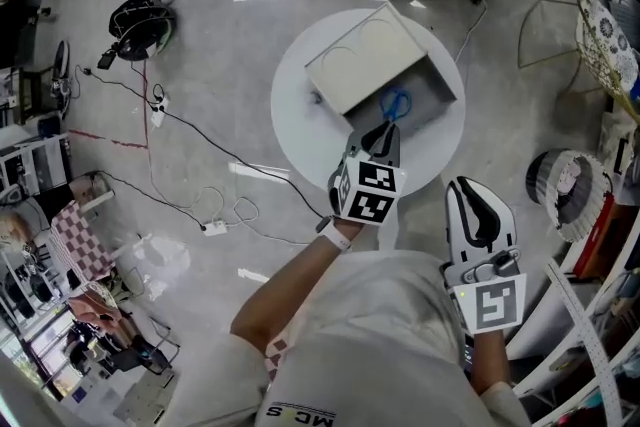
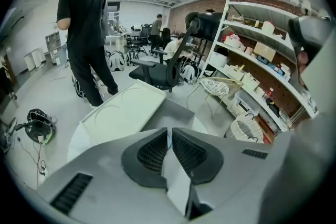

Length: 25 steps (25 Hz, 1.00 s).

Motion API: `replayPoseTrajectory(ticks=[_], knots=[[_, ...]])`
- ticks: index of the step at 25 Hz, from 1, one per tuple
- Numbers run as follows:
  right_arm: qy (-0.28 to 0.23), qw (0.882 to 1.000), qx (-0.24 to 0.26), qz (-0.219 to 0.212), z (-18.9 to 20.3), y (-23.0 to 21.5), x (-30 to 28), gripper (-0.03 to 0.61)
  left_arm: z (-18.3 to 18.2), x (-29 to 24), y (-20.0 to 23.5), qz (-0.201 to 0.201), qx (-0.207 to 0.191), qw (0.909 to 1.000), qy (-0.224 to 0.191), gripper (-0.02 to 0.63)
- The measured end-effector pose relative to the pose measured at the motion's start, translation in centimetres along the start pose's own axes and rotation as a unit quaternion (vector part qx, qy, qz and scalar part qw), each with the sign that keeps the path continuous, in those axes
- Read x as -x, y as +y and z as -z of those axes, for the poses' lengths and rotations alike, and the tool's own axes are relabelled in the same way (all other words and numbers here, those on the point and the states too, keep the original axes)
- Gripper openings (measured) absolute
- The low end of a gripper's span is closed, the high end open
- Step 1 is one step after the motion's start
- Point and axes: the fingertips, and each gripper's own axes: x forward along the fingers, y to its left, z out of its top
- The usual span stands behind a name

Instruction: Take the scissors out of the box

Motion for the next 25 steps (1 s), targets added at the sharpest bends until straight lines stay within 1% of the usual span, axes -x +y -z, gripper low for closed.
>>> replayPoseTrajectory(ticks=[5, 6, 11, 14, 20, 25], knots=[[0.005, 1.000, -0.006, 0.003, 0.5, -1.1, -0.9, 0.074, 0.7, -3.2, 0.5, 0.002, 0.003, 0.9996, 0.029, 0.015], [0.006, 1.000, -0.009, 0.004, 0.7, -1.3, -1.0, 0.074, 0.8, -3.8, 0.6, 0.003, 0.005, 0.9994, 0.035, 0.024], [0.012, 1.000, -0.026, 0.007, 1.4, -2.4, -1.1, 0.074, 1.7, -7.0, 0.9, 0.013, 0.011, 0.9975, 0.068, 0.107], [0.015, 0.999, -0.039, 0.009, 2.0, -2.9, -1.4, 0.074, 2.1, -8.6, 1.1, 0.014, 0.015, 0.9961, 0.085, 0.123], [0.026, 0.998, -0.057, 0.009, 3.1, -4.1, -2.1, 0.074, 3.3, -11.6, 1.8, 0.004, 0.020, 0.9924, 0.121, 0.129], [0.035, 0.998, -0.059, 0.013, 3.9, -5.2, -2.0, 0.074, 4.2, -13.6, 2.5, -0.021, 0.017, 0.9887, 0.147, 0.129]])
